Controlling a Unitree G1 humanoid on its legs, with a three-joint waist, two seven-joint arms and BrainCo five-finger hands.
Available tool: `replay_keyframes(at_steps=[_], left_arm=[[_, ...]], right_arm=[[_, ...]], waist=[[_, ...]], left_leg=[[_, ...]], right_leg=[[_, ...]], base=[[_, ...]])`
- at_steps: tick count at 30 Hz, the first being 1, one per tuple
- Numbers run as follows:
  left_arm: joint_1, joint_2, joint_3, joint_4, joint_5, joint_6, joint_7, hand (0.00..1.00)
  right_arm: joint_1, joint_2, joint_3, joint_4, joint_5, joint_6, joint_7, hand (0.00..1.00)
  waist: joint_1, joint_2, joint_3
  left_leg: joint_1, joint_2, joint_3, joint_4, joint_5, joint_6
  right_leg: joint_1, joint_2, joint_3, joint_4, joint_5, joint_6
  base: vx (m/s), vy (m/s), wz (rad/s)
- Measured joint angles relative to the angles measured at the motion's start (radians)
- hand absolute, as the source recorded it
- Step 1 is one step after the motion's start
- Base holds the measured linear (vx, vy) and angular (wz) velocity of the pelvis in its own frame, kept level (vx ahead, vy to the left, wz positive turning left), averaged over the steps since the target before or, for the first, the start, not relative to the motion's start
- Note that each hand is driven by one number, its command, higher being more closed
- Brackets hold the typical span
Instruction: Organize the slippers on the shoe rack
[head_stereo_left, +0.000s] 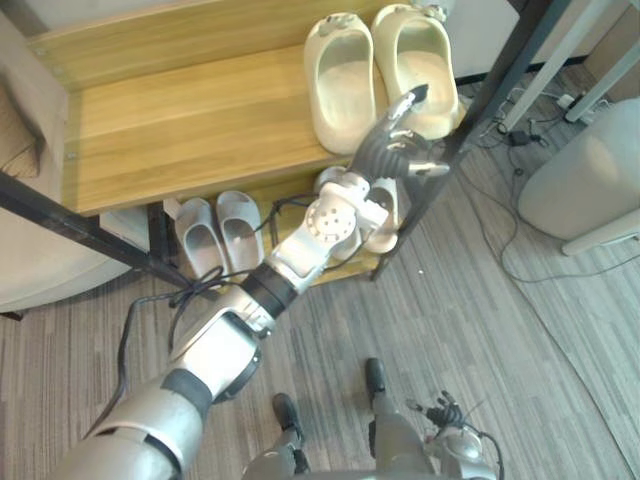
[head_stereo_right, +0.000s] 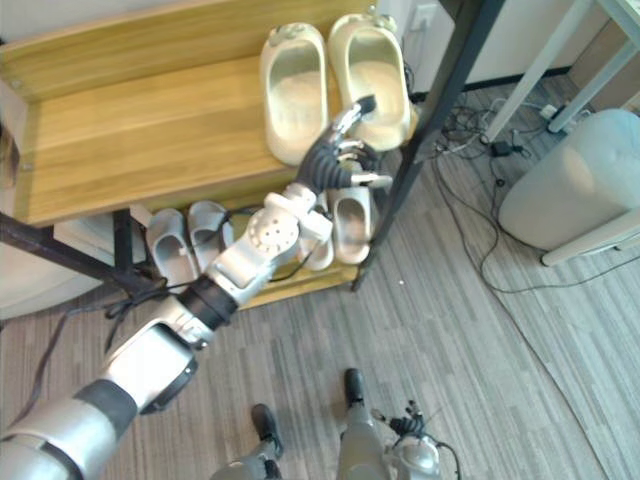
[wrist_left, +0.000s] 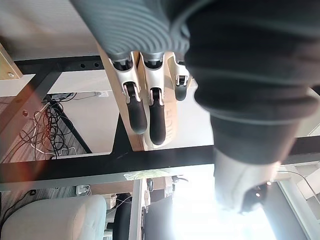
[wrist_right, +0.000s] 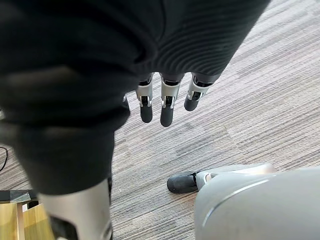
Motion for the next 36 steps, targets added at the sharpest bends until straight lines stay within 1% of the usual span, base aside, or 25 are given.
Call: replay_keyframes(at_steps=[10, 14, 15, 19, 22, 26, 29, 33, 36], left_arm=[[0.0, -0.002, 0.0, 0.0, -0.022, -0.003, 0.002, 0.0], [0.0, -0.02, 0.0, -0.002, -0.044, -0.004, 0.011, 0.0], [0.0, -0.036, 0.0, -0.004, -0.06, -0.004, 0.023, 0.0], [0.002, -0.07, -0.005, -0.032, -0.069, -0.006, 0.028, 0.0], [0.016, -0.102, -0.005, -0.095, -0.072, -0.035, 0.044, 0.0], [0.053, -0.141, -0.012, -0.105, -0.079, -0.038, 0.046, 0.0], [0.089, -0.159, -0.052, -0.12, -0.092, -0.038, 0.048, 0.0], [0.143, -0.208, -0.129, -0.153, -0.098, -0.037, 0.041, 0.0], [0.163, -0.232, -0.146, -0.202, -0.097, -0.037, 0.041, 0.0]], right_arm=[[0.0, 0.0, 0.0, -0.002, -0.004, 0.0, -0.001, 0.0], [0.002, 0.002, 0.0, -0.009, -0.005, 0.001, -0.001, 0.0], [0.006, 0.002, 0.0, -0.01, -0.005, 0.001, -0.001, 0.0], [0.013, 0.002, 0.0, -0.012, -0.005, 0.001, -0.002, 0.0], [0.014, 0.002, 0.017, -0.012, -0.005, 0.002, -0.003, 0.0], [0.014, -0.001, 0.038, -0.012, -0.005, 0.002, -0.003, 0.0], [0.014, -0.001, 0.043, -0.012, -0.005, 0.003, -0.003, 0.0], [0.014, 0.003, 0.05, -0.012, -0.005, 0.005, -0.006, 0.0], [0.014, 0.012, 0.052, -0.011, -0.006, 0.01, -0.008, 0.0]], waist=[[0.0, 0.001, -0.001], [0.002, 0.001, -0.001], [0.005, 0.001, -0.001], [0.014, 0.001, -0.001], [0.019, 0.002, -0.001], [0.028, 0.002, -0.001], [0.032, 0.002, -0.001], [0.034, 0.002, -0.001], [0.041, 0.001, -0.001]], left_leg=[[0.002, 0.0, 0.001, 0.0, 0.0, 0.0], [0.006, 0.002, 0.001, 0.0, 0.0, 0.0], [0.007, 0.002, 0.001, 0.0, 0.0, 0.0], [0.019, 0.003, -0.002, 0.0, 0.0, 0.0], [0.025, 0.004, -0.009, 0.0, 0.0, 0.0], [0.027, 0.005, -0.013, 0.0, 0.002, 0.002], [0.027, 0.005, -0.018, 0.0, 0.002, 0.002], [0.032, 0.004, -0.036, 0.0, 0.004, 0.004], [0.035, 0.002, -0.041, 0.0, 0.004, 0.004]], right_leg=[[0.002, 0.0, 0.0, 0.0, 0.002, -0.003], [0.006, -0.001, -0.001, 0.0, 0.002, -0.003], [0.007, -0.001, -0.001, 0.0, 0.002, -0.003], [0.022, -0.001, -0.006, -0.005, 0.002, -0.003], [0.033, -0.001, -0.01, -0.006, 0.002, -0.004], [0.037, -0.002, -0.015, -0.006, 0.001, -0.004], [0.04, -0.003, -0.02, -0.006, 0.001, -0.003], [0.055, -0.007, -0.04, -0.007, -0.003, 0.001], [0.062, -0.009, -0.044, -0.007, -0.005, 0.002]], base=[[0.0, 0.0, 0.0], [0.0, 0.0, 0.0], [0.0, 0.0, 0.0], [0.0, 0.0, 0.01], [0.02, -0.003, 0.06], [0.0, 0.0, 0.0], [0.02, 0.0, 0.05], [0.03, 0.004, 0.11], [0.02, 0.006, 0.06]])
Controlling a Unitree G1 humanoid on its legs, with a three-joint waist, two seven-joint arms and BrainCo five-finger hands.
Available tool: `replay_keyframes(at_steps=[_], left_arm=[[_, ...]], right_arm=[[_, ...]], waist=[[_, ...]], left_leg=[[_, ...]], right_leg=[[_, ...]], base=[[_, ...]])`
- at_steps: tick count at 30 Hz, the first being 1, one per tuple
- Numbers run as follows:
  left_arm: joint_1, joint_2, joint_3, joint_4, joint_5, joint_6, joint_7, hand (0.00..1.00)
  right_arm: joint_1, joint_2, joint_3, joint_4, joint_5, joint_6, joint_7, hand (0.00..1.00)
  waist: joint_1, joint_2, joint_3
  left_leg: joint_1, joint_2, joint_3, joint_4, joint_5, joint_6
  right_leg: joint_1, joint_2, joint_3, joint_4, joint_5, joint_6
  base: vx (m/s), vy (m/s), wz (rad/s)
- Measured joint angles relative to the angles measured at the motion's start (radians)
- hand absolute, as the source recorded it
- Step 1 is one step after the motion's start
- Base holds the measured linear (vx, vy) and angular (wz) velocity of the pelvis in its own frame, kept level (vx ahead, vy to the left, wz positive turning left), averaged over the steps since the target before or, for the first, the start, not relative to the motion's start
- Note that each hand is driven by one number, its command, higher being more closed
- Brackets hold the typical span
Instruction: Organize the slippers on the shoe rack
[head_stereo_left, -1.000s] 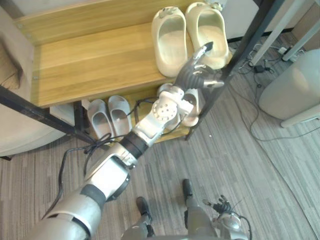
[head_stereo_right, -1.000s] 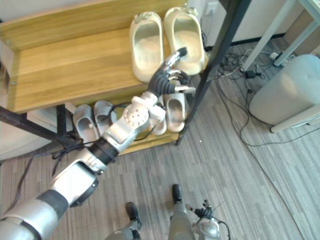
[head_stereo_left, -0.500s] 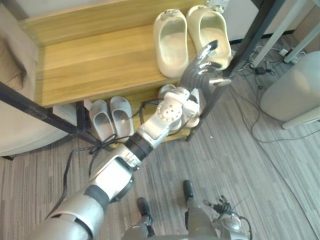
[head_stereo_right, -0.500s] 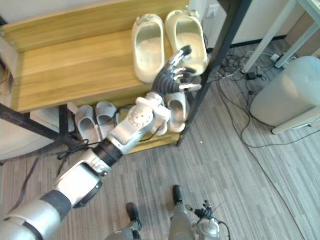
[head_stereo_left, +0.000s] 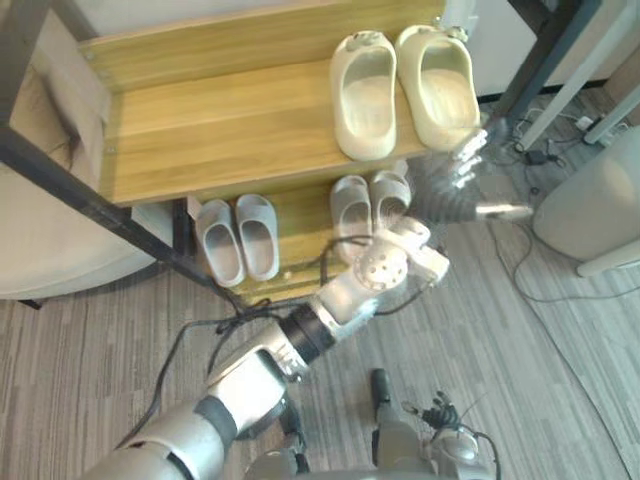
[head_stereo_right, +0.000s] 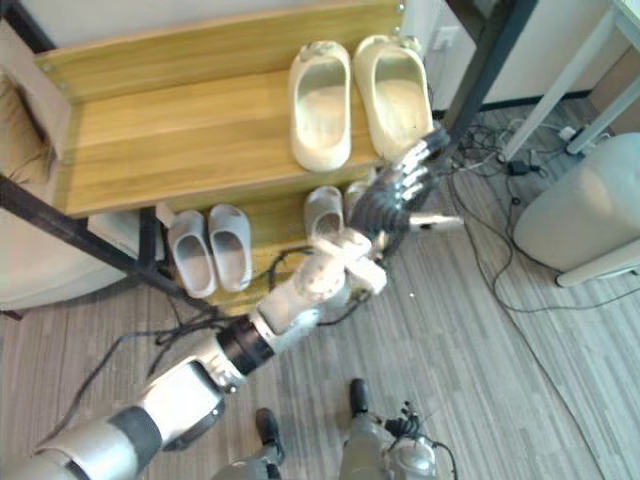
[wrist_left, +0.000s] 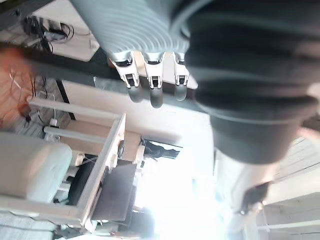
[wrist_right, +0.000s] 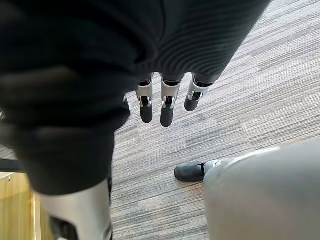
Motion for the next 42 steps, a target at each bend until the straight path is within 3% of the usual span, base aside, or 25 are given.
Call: replay_keyframes(at_steps=[10, 18, 28, 42], left_arm=[[-0.001, 0.0, 0.08, -0.056, 0.002, -0.004, 0.024, 0.0], [-0.007, 0.084, 0.215, -0.106, 0.002, -0.031, 0.049, 0.0], [-0.004, 0.126, 0.354, -0.076, 0.001, -0.033, 0.095, 0.0], [0.037, 0.14, 0.381, 0.047, 0.0, -0.02, 0.091, 0.0]], right_arm=[[0.0, -0.001, 0.025, 0.001, 0.0, 0.003, 0.0, 0.0], [0.002, -0.003, 0.039, 0.012, 0.0, 0.011, 0.007, 0.0], [0.002, -0.021, 0.106, 0.014, 0.0, 0.011, 0.008, 0.0], [0.002, -0.023, 0.116, 0.005, 0.0, 0.011, 0.008, 0.0]], waist=[[0.003, -0.001, -0.001], [0.01, -0.002, -0.007], [0.016, -0.006, -0.009], [0.016, -0.006, -0.01]], left_leg=[[0.014, 0.001, -0.004, 0.0, 0.001, 0.0], [0.021, -0.001, -0.037, 0.0, 0.007, 0.003], [0.015, 0.001, -0.055, 0.0, 0.015, 0.003], [-0.02, 0.001, -0.052, 0.0, 0.018, 0.002]], right_leg=[[0.016, -0.001, -0.012, 0.0, -0.001, 0.001], [0.044, -0.006, -0.045, -0.001, -0.003, 0.0], [0.048, -0.006, -0.066, 0.0, -0.004, -0.003], [0.012, -0.005, -0.062, -0.003, -0.004, -0.004]], base=[[0.01, 0.0, 0.01], [0.01, 0.002, 0.11], [0.01, 0.005, 0.05], [0.04, 0.006, 0.0]])
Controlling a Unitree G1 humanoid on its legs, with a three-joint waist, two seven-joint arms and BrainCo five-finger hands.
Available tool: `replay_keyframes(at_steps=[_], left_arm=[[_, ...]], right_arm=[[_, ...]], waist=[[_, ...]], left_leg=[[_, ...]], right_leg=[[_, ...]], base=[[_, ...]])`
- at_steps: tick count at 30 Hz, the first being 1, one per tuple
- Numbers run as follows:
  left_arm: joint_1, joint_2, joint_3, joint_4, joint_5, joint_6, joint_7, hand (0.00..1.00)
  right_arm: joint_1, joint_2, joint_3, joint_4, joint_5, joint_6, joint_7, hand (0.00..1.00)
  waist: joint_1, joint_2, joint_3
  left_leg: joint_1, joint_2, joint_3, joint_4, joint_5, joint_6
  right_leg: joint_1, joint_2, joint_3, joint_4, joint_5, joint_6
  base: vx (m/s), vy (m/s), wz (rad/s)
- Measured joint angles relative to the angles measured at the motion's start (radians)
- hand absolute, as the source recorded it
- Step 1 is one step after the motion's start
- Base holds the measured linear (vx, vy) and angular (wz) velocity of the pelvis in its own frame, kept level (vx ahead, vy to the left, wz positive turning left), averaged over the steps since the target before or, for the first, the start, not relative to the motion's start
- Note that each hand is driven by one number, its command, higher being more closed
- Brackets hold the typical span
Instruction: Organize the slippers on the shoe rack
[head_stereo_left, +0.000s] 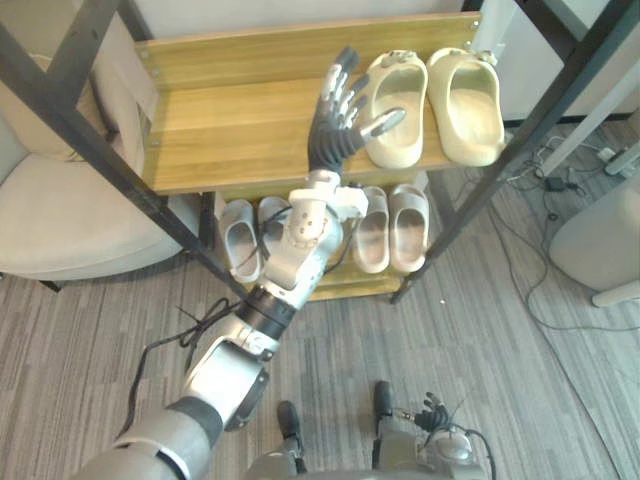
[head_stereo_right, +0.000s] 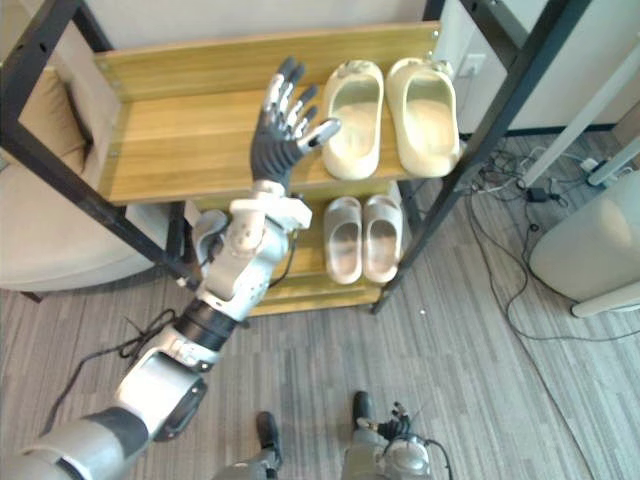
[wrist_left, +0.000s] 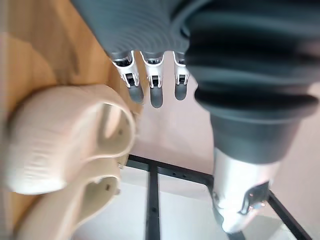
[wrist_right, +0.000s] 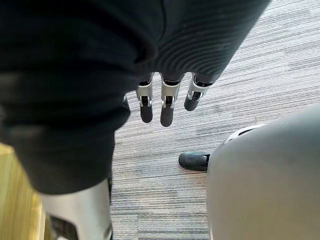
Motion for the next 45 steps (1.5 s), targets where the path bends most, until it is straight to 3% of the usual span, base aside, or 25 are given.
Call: replay_keyframes(at_steps=[13, 29, 45], left_arm=[[0.026, 0.02, -0.001, 0.019, 0.0, 0.001, -0.019, 0.0], [0.026, -0.038, -0.14, 0.057, 0.039, -0.013, -0.022, 0.0], [0.026, -0.003, -0.108, 0.098, 0.038, 0.007, -0.024, 0.0]], right_arm=[[0.0, 0.0, -0.003, -0.001, 0.001, 0.001, -0.003, 0.0], [0.0, 0.002, -0.007, 0.007, 0.001, 0.0, -0.009, 0.0], [0.0, 0.016, -0.028, 0.012, 0.001, 0.005, -0.012, 0.0]], waist=[[0.007, 0.0, 0.0], [0.011, -0.008, -0.005], [0.002, -0.019, -0.011]], left_leg=[[-0.001, 0.003, 0.024, -0.005, -0.001, -0.002], [0.006, 0.001, 0.023, -0.004, -0.001, -0.001], [0.019, 0.0, 0.033, -0.004, 0.0, 0.0]], right_leg=[[-0.012, 0.003, 0.018, 0.0, 0.0, -0.001], [-0.006, 0.002, 0.017, 0.003, 0.001, 0.0], [-0.001, 0.001, 0.028, 0.003, 0.001, 0.0]], base=[[0.02, 0.003, -0.04], [0.03, 0.005, 0.01], [0.0, 0.0, -0.02]])
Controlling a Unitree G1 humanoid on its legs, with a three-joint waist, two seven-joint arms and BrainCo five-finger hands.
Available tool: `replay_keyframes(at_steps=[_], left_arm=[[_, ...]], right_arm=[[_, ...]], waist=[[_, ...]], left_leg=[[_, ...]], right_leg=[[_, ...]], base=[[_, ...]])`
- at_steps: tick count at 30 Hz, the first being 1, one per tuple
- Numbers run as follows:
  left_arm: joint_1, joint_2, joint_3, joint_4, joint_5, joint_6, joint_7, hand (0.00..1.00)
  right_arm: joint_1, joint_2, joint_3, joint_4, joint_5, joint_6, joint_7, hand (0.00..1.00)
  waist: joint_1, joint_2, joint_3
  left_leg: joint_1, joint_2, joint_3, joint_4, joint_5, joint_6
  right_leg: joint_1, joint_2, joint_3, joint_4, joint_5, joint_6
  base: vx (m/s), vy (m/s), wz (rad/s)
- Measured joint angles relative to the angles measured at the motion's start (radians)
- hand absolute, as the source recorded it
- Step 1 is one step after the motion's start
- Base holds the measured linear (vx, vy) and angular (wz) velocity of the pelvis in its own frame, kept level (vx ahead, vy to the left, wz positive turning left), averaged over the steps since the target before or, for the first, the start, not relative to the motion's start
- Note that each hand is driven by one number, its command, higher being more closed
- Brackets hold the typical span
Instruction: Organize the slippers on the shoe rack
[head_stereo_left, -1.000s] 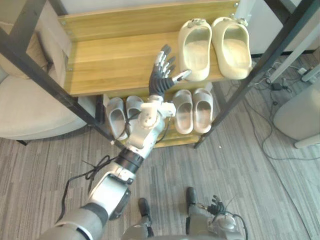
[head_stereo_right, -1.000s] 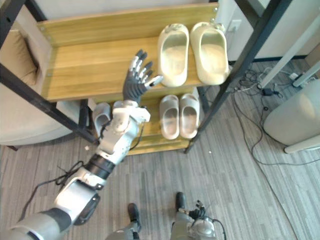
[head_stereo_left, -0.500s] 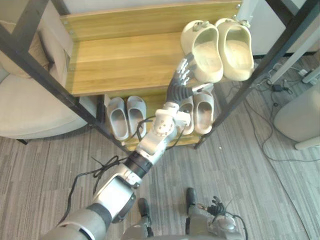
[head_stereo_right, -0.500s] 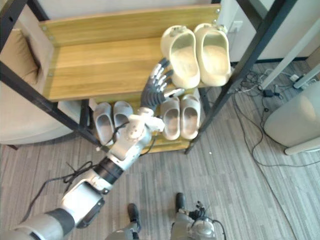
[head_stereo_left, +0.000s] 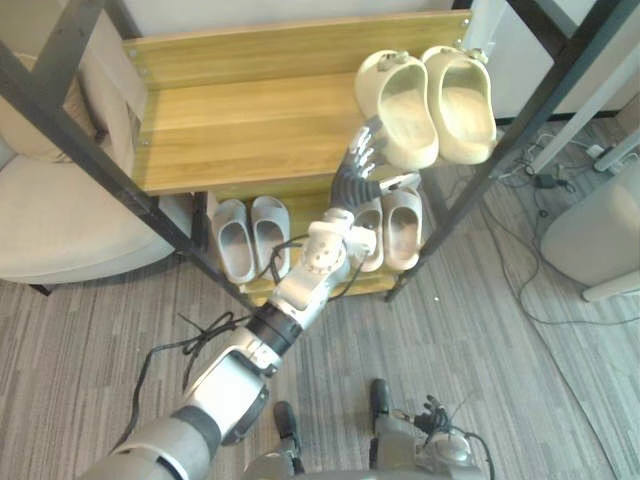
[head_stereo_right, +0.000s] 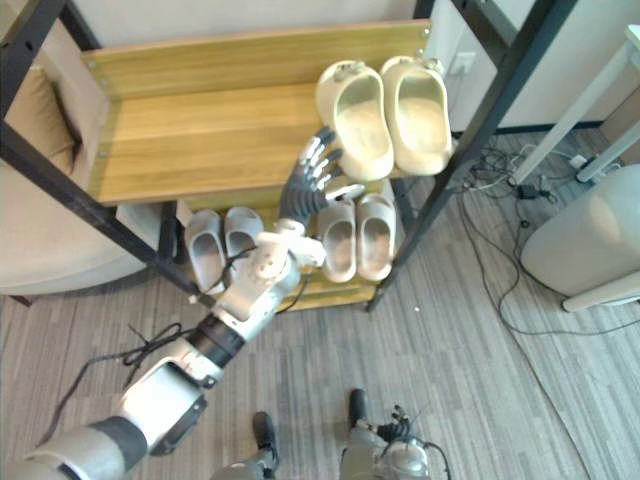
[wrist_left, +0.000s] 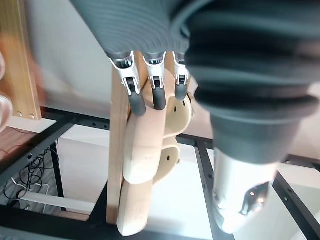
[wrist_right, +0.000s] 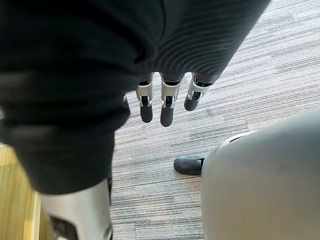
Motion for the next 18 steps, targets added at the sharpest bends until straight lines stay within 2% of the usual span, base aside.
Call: replay_keyframes(at_steps=[5, 9, 17, 18], left_arm=[[0.0, 0.032, 0.015, -0.007, -0.006, 0.013, 0.0, 0.0], [0.0, 0.042, 0.036, -0.117, -0.048, 0.014, 0.002, 0.0], [0.013, 0.04, 0.019, -0.309, -0.059, -0.022, 0.0, 0.0], [0.022, 0.033, 0.011, -0.328, -0.059, -0.025, -0.001, 0.0]], right_arm=[[0.0, 0.006, -0.026, 0.004, 0.0, 0.0, 0.002, 0.0], [-0.004, 0.006, -0.025, 0.022, 0.001, 0.001, 0.004, 0.0], [-0.006, -0.005, -0.009, 0.038, 0.0, 0.015, 0.012, 0.0], [-0.008, -0.015, 0.012, 0.04, 0.001, 0.017, 0.013, 0.0]], waist=[[-0.008, 0.0, 0.0], [-0.006, 0.001, -0.001], [0.02, 0.006, -0.005], [0.033, 0.008, -0.006]], left_leg=[[0.001, 0.0, -0.009, 0.004, 0.001, 0.0], [0.013, 0.0, -0.041, 0.005, 0.002, 0.001], [0.016, -0.001, -0.103, 0.004, 0.011, 0.001], [0.015, -0.001, -0.109, 0.004, 0.012, 0.001]], right_leg=[[0.005, 0.0, -0.008, 0.0, 0.001, 0.0], [0.038, -0.001, -0.037, -0.002, -0.001, -0.001], [0.074, -0.006, -0.094, 0.004, -0.018, -0.003], [0.076, -0.006, -0.099, 0.007, -0.019, -0.003]], base=[[0.03, 0.004, 0.04], [0.04, 0.007, 0.18], [0.01, 0.014, 0.24], [0.01, 0.015, 0.18]])
